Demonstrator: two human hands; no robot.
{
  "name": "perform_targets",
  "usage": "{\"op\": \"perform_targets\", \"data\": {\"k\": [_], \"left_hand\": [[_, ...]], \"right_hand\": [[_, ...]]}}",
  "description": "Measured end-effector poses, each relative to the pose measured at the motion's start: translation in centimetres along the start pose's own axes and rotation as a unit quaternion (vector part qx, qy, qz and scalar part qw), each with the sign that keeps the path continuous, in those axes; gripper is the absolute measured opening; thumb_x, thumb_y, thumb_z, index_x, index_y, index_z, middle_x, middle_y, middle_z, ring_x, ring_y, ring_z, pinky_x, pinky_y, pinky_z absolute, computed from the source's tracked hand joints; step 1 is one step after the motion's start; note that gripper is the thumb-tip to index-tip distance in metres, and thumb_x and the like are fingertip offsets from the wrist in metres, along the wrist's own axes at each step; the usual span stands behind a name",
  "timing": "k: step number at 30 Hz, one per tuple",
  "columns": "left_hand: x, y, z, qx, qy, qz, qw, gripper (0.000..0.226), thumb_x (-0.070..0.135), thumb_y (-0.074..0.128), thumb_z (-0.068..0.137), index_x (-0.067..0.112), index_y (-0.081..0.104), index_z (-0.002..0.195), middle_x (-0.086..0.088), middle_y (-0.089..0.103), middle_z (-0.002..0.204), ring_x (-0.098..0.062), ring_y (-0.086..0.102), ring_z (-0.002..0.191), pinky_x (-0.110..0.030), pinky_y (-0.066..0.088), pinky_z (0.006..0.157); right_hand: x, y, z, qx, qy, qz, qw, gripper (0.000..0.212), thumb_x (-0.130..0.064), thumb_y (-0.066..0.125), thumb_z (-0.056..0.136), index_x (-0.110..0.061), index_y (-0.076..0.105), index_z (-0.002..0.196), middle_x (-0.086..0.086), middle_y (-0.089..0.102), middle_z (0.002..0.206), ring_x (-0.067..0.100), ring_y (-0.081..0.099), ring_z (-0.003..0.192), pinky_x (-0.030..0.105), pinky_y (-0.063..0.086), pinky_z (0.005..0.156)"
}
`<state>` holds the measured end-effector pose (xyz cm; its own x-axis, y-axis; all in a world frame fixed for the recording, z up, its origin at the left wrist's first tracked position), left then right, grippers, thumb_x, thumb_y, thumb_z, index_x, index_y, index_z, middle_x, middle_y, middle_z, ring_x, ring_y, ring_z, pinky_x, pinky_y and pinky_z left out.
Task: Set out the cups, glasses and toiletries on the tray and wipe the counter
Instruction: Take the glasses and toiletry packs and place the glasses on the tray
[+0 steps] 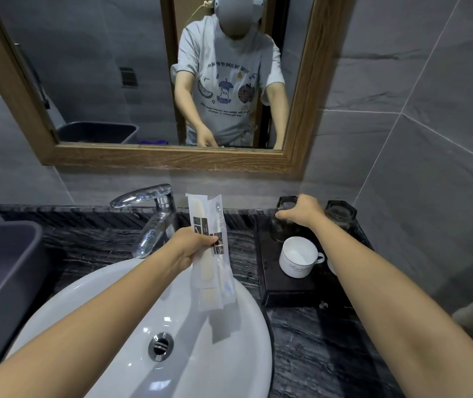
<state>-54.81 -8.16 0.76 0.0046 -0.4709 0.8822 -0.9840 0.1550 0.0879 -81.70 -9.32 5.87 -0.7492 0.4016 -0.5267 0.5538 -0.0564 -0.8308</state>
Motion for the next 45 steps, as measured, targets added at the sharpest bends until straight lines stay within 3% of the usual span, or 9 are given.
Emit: {"op": "perform_targets", "data": {"k": [2, 5, 10, 16, 21, 30, 35, 39, 45], "left_hand": [[-0.3, 0.0, 0.0, 0.001, -0.003, 0.0, 1.0, 0.013, -0.012, 0.058, 0.08, 0.0, 0.063, 0.083, -0.014, 0.066, 0.087, -0.024, 0.063, 0.079, -0.03, 0.053, 0.069], [-0.5, 0.1, -0.1, -0.001, -0.003, -0.002, 1.0, 0.014, -0.013, 0.057, 0.08, 0.0, 0.063, 0.082, -0.015, 0.066, 0.086, -0.025, 0.063, 0.079, -0.031, 0.053, 0.072], [-0.5, 0.1, -0.1, -0.001, -0.001, 0.0, 1.0, 0.014, -0.013, 0.058, 0.08, 0.0, 0.063, 0.08, -0.016, 0.066, 0.086, -0.026, 0.063, 0.08, -0.033, 0.053, 0.076], [-0.2, 0.1, -0.3, -0.002, 0.003, 0.001, 1.0, 0.013, -0.013, 0.058, 0.079, -0.001, 0.063, 0.083, -0.016, 0.067, 0.088, -0.026, 0.064, 0.082, -0.032, 0.053, 0.074], [0.2, 0.5, -0.6, -0.01, 0.007, 0.01, 1.0, 0.013, -0.012, 0.058, 0.08, -0.001, 0.063, 0.084, -0.015, 0.067, 0.088, -0.024, 0.064, 0.079, -0.028, 0.054, 0.07], [1.0, 2.5, -1.3, -0.038, 0.005, 0.037, 0.999, 0.012, -0.01, 0.06, 0.08, 0.001, 0.063, 0.086, -0.014, 0.067, 0.085, -0.023, 0.064, 0.075, -0.031, 0.054, 0.062], [1.3, 5.4, -2.2, -0.08, -0.011, 0.055, 0.995, 0.011, -0.005, 0.059, 0.083, 0.005, 0.061, 0.082, -0.011, 0.066, 0.079, -0.022, 0.063, 0.068, -0.033, 0.052, 0.057], [0.6, 7.4, -2.5, -0.11, -0.008, 0.063, 0.992, 0.013, -0.005, 0.057, 0.084, 0.006, 0.061, 0.081, -0.011, 0.065, 0.082, -0.022, 0.063, 0.07, -0.034, 0.052, 0.059], [-1.8, 8.4, -2.4, -0.133, -0.038, 0.062, 0.988, 0.013, -0.004, 0.058, 0.084, 0.008, 0.062, 0.081, -0.008, 0.068, 0.074, -0.018, 0.066, 0.061, -0.029, 0.054, 0.05]], "right_hand": [[0.1, 0.0, 0.1, -0.004, 0.002, -0.009, 1.0, 0.064, -0.035, 0.074, 0.078, 0.01, 0.054, 0.119, 0.026, 0.06, 0.122, 0.039, 0.059, 0.111, 0.044, 0.049, 0.077], [0.1, 0.0, 0.1, -0.005, 0.004, -0.02, 1.0, 0.07, -0.038, 0.072, 0.079, 0.01, 0.049, 0.126, 0.027, 0.057, 0.127, 0.039, 0.056, 0.115, 0.049, 0.047, 0.096], [0.2, 0.4, 0.4, -0.036, 0.006, -0.042, 0.998, 0.07, -0.041, 0.071, 0.08, 0.01, 0.051, 0.124, 0.027, 0.058, 0.126, 0.039, 0.057, 0.114, 0.046, 0.049, 0.086], [0.3, 0.9, 0.7, -0.041, 0.011, -0.054, 0.998, 0.088, -0.051, 0.066, 0.081, 0.005, 0.031, 0.139, 0.021, 0.042, 0.142, 0.036, 0.046, 0.125, 0.04, 0.045, 0.093], [0.8, 1.0, 0.6, -0.038, 0.014, -0.054, 0.998, 0.099, -0.059, 0.063, 0.078, 0.004, 0.024, 0.144, 0.023, 0.028, 0.15, 0.04, 0.031, 0.137, 0.045, 0.036, 0.108], [0.7, -0.2, -1.4, -0.024, -0.021, -0.068, 0.997, 0.088, -0.054, 0.055, 0.087, -0.004, 0.017, 0.148, 0.019, 0.021, 0.154, 0.039, 0.017, 0.143, 0.049, 0.026, 0.113], [0.6, -1.4, -4.6, -0.031, -0.055, -0.077, 0.995, 0.081, -0.05, 0.059, 0.086, -0.009, 0.025, 0.148, 0.014, 0.029, 0.153, 0.034, 0.022, 0.142, 0.046, 0.027, 0.114], [1.0, -2.7, -9.1, 0.056, -0.098, -0.041, 0.993, 0.059, -0.037, 0.06, 0.089, -0.009, 0.043, 0.138, 0.011, 0.047, 0.141, 0.027, 0.036, 0.134, 0.04, 0.036, 0.108], [6.2, -0.2, -16.2, 0.196, -0.11, 0.034, 0.974, 0.02, -0.024, 0.063, 0.087, -0.01, 0.065, 0.102, 0.003, 0.065, 0.102, 0.017, 0.059, 0.099, 0.028, 0.048, 0.084]]}}
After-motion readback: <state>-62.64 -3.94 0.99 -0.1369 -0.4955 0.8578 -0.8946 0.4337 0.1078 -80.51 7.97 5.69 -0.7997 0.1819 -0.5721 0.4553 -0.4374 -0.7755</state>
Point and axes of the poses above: each hand's wrist, its own z-axis towards the middle knuckle, its own y-axis out of the palm, x = y × z, the point moved 8 cm from there along z, towards the middle knuckle
